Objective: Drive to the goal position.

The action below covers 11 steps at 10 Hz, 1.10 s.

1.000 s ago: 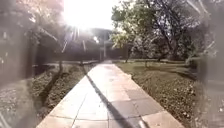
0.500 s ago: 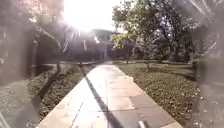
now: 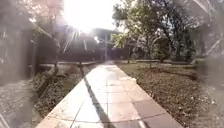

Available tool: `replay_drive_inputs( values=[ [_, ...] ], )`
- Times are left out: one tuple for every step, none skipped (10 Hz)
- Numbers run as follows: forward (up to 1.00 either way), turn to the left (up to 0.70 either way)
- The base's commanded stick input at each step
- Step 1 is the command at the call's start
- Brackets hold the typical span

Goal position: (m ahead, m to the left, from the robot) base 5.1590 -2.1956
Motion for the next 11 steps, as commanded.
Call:
replay_drive_inputs(
  values=[
    [0.5,0.0],
    [0.5,0.0],
    [0.5,0.0],
    [0.5,0.0],
    [0.5,0.0],
    [0.5,0.0],
    [0.5,0.0],
    [0.5,0.0],
    [0.5,0.0],
    [0.5,0.0],
    [0.5,0.0]
  ],
)
